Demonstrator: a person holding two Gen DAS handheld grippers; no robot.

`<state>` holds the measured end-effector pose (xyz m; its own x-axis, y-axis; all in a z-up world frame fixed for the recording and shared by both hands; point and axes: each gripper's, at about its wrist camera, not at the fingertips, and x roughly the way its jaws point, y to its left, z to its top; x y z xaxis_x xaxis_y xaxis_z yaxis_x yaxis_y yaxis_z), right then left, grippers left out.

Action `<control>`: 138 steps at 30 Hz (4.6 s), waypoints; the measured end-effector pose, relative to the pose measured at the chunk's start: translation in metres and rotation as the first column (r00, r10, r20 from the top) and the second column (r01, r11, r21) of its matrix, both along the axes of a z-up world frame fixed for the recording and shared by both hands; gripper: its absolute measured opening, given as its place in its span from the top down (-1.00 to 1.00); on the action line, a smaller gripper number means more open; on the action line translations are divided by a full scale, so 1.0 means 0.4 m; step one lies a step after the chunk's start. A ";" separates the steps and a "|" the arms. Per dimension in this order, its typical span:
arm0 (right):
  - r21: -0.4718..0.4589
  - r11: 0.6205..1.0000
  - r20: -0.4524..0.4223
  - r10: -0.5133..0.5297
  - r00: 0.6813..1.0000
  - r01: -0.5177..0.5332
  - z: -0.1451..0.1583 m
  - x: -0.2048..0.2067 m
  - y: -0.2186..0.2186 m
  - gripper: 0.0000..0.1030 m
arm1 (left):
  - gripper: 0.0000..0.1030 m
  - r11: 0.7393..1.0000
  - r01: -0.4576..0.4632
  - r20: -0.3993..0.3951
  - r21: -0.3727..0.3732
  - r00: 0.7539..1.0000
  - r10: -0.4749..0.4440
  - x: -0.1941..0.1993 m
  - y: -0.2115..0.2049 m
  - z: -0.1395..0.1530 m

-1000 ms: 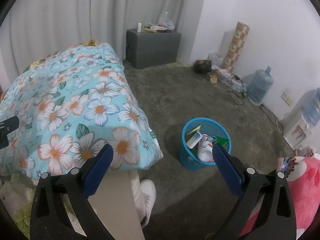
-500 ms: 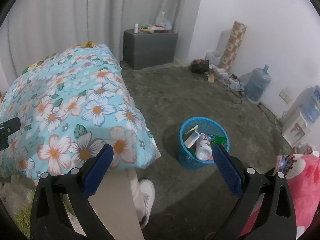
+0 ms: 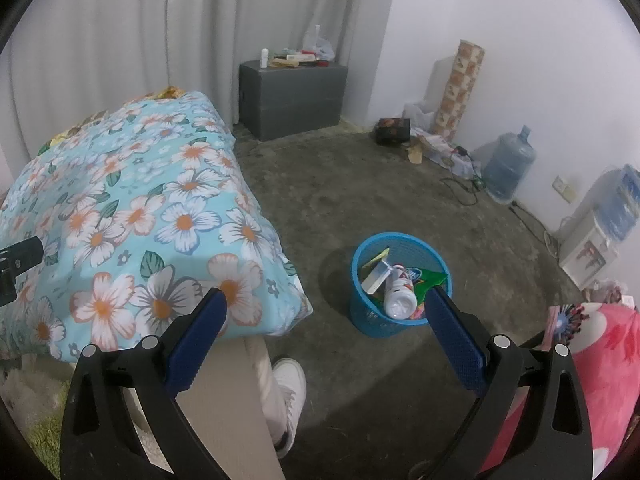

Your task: Collect trash

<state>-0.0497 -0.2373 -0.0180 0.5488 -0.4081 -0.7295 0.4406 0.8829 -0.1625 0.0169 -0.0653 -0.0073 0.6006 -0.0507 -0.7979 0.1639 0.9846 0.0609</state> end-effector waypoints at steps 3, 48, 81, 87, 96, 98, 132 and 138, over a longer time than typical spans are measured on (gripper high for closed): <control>0.000 1.000 0.000 -0.002 1.000 0.002 0.000 -0.001 -0.001 -0.84 | -0.89 1.000 -0.001 0.002 0.001 1.000 0.001 0.000 -0.002 0.001; -0.008 0.999 0.009 -0.038 0.999 0.038 0.009 -0.014 -0.003 -0.84 | -0.89 1.000 -0.026 0.001 0.016 1.000 0.026 0.006 0.007 0.001; -0.006 0.999 0.008 -0.039 0.999 0.039 0.009 -0.009 0.005 -0.84 | -0.89 0.999 -0.024 0.000 0.026 1.000 0.024 0.004 0.005 -0.007; -0.006 0.999 0.008 -0.038 0.999 0.038 0.009 -0.008 0.006 -0.84 | -0.89 0.999 -0.024 -0.001 0.028 1.000 0.024 0.005 0.004 -0.008; -0.006 0.999 0.009 -0.038 0.999 0.038 0.010 -0.008 0.008 -0.84 | -0.89 0.999 -0.024 -0.006 0.032 1.000 0.024 0.000 0.013 -0.011; -0.006 0.999 0.008 -0.038 0.999 0.038 0.010 -0.008 0.006 -0.84 | -0.89 0.999 -0.024 -0.005 0.032 1.000 0.024 0.002 0.011 -0.011; -0.005 0.999 0.008 -0.035 0.999 0.036 0.010 -0.005 0.009 -0.84 | -0.89 0.999 -0.018 -0.008 0.038 1.000 0.019 0.003 0.016 -0.013; -0.005 0.999 0.007 -0.034 0.999 0.034 0.010 -0.006 0.007 -0.84 | -0.89 0.999 -0.020 -0.009 0.039 1.000 0.020 0.006 0.009 -0.012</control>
